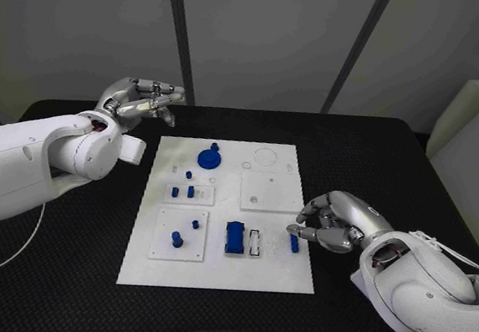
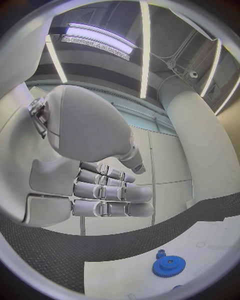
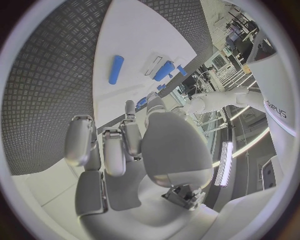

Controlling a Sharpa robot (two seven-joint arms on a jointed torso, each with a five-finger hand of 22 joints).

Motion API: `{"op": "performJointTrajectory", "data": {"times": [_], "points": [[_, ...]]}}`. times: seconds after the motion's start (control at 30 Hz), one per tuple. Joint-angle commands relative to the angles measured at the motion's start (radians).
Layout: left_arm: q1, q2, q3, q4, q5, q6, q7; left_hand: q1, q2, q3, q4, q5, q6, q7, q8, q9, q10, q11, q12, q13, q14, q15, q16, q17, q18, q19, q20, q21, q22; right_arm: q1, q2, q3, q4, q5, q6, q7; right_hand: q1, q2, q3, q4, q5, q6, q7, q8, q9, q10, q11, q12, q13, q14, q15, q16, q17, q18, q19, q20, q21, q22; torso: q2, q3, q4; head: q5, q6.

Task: Assemble the parts on the task board

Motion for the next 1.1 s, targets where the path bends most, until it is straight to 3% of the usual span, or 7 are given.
{"op": "performJointTrajectory", "data": {"times": [0.03, 0.13, 0.27, 0.47, 0.6, 0.83, 1.1], "points": [[0.001, 0.001, 0.001, 0.002, 0.003, 0.007, 0.005, -0.005, 0.002, -0.005, 0.000, -0.004, -0.006, 0.001, 0.004, -0.001, -0.007, -0.002, 0.003, -0.001, -0.007, 0.003, -0.002, -0.001, -0.012, -0.007, 0.003, -0.006, -0.001, 0.001, -0.009, 0.001, -0.005, 0.020, 0.032, 0.007, 0.011, 0.005, -0.003, 0.006, 0.007, -0.001, 0.009, -0.019, -0.009, -0.009, 0.002, -0.014, 0.023, 0.087, 0.011, -0.007, 0.185, 0.003, -0.009, 0.000, -0.007, -0.006, 0.002, 0.0004, 0.0003, -0.007, -0.001], [0.001, 0.001, 0.001, 0.002, 0.003, 0.007, 0.005, -0.005, 0.002, -0.005, 0.000, -0.004, -0.006, 0.001, 0.004, -0.001, -0.007, -0.002, 0.003, -0.001, -0.007, 0.003, -0.002, -0.001, -0.012, -0.007, 0.003, -0.006, -0.001, 0.001, -0.011, 0.002, -0.012, -0.007, 0.057, -0.014, 0.008, 0.004, -0.009, 0.013, 0.008, 0.008, 0.009, -0.028, -0.014, -0.009, 0.003, -0.017, 0.021, 0.086, 0.012, -0.010, 0.181, 0.004, -0.011, 0.002, -0.010, -0.008, 0.002, 0.0019, -0.0008, -0.011, -0.002], [0.001, 0.000, 0.000, 0.004, 0.003, 0.007, 0.005, -0.005, 0.002, -0.005, 0.000, -0.004, -0.006, 0.001, 0.004, -0.001, -0.007, -0.002, 0.003, -0.001, -0.007, 0.003, -0.002, -0.001, -0.012, -0.007, 0.003, -0.006, -0.001, 0.000, -0.004, 0.002, -0.025, -0.045, 0.098, -0.054, -0.001, 0.000, -0.023, 0.027, 0.007, 0.034, 0.005, -0.035, -0.017, -0.007, 0.000, -0.016, 0.023, 0.086, 0.011, -0.011, 0.179, 0.004, -0.010, 0.002, -0.010, -0.008, 0.001, -0.0007, 0.0009, -0.020, -0.004], [0.000, -0.001, 0.000, 0.004, 0.003, 0.008, 0.006, -0.005, 0.002, -0.005, 0.000, -0.004, -0.006, 0.001, 0.004, -0.001, -0.007, -0.002, 0.003, -0.001, -0.007, 0.003, -0.002, -0.001, -0.012, -0.007, 0.003, -0.006, -0.001, 0.000, 0.008, 0.001, -0.039, -0.086, 0.127, -0.090, -0.006, -0.004, -0.032, 0.035, 0.007, 0.048, 0.001, -0.038, -0.017, -0.006, -0.003, -0.018, 0.022, 0.086, 0.009, -0.011, 0.178, 0.004, -0.010, 0.001, -0.011, -0.008, 0.001, 0.0013, 0.0003, -0.027, -0.006], [0.000, -0.002, 0.000, 0.004, 0.003, 0.008, 0.006, -0.005, 0.002, -0.005, 0.000, -0.004, -0.006, 0.001, 0.004, -0.001, -0.007, -0.002, 0.003, -0.001, -0.007, 0.003, -0.002, -0.001, -0.012, -0.007, 0.003, -0.006, -0.001, -0.001, 0.021, 0.001, -0.048, -0.105, 0.146, -0.105, -0.010, -0.005, -0.037, 0.040, 0.007, 0.054, 0.000, -0.039, -0.017, -0.006, -0.004, -0.019, 0.021, 0.086, 0.008, -0.012, 0.178, 0.004, -0.011, 0.000, -0.013, -0.010, 0.001, -0.0005, 0.0016, -0.031, -0.006], [-0.001, -0.002, 0.000, 0.005, 0.003, 0.008, 0.006, -0.005, 0.002, -0.005, 0.000, -0.004, -0.006, 0.001, 0.004, -0.001, -0.007, -0.002, 0.003, -0.001, -0.007, 0.003, -0.002, -0.001, -0.012, -0.007, 0.003, -0.006, -0.001, -0.002, 0.054, -0.002, -0.074, -0.130, 0.164, -0.122, -0.005, -0.005, -0.039, 0.038, 0.009, 0.059, -0.002, -0.040, -0.016, -0.006, -0.005, -0.020, 0.021, 0.086, 0.007, -0.013, 0.177, 0.005, -0.011, -0.001, -0.014, -0.011, 0.002, 0.0016, 0.0021, -0.027, -0.009], [-0.001, -0.003, 0.000, 0.005, 0.003, 0.009, 0.006, -0.005, 0.002, -0.005, 0.000, -0.004, -0.006, 0.001, 0.004, -0.001, -0.007, -0.002, 0.003, -0.001, -0.007, 0.003, -0.002, -0.001, -0.012, -0.007, 0.003, -0.006, -0.001, -0.002, 0.075, -0.003, -0.096, -0.148, 0.193, -0.135, 0.012, -0.005, -0.039, 0.033, 0.012, 0.065, -0.004, -0.044, -0.016, -0.007, -0.008, -0.022, 0.021, 0.086, 0.005, -0.013, 0.176, 0.005, -0.011, -0.003, -0.015, -0.012, 0.002, -0.0004, 0.0028, -0.026, -0.013]]}}
